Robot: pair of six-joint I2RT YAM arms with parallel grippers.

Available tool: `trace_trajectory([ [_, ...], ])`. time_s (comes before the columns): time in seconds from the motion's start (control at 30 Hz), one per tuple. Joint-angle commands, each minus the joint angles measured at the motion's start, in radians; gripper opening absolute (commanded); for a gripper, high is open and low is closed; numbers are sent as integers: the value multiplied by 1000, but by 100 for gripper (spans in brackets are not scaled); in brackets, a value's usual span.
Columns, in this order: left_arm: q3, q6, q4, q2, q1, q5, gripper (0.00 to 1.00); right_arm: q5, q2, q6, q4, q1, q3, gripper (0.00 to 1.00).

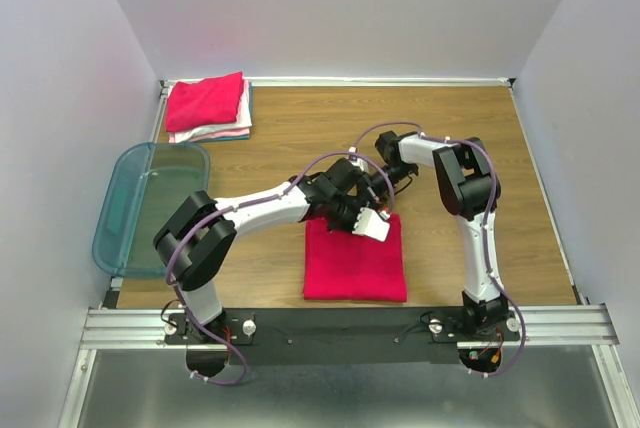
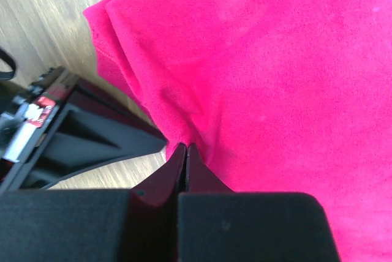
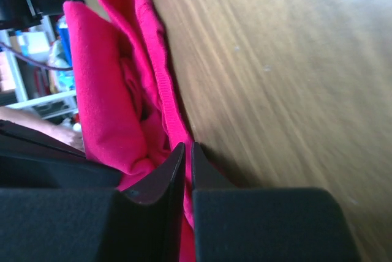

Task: Fold and stack the t-shirts
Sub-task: Smooth out wrinkles on the folded tshirt

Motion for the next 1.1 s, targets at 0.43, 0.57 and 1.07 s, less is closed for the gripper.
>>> trace_trajectory([
  [0.43,63,-13,33,-26,40,-61,0,-79,28,-66,-24,24,-100,14],
  [0.57,58,-13,53,-7,42,-64,0,-79,29,-72,-27,25,-94,14],
  [1.07,-52,-29,222,56,48,-102,17,293,-61,-26,3,11,67,19],
])
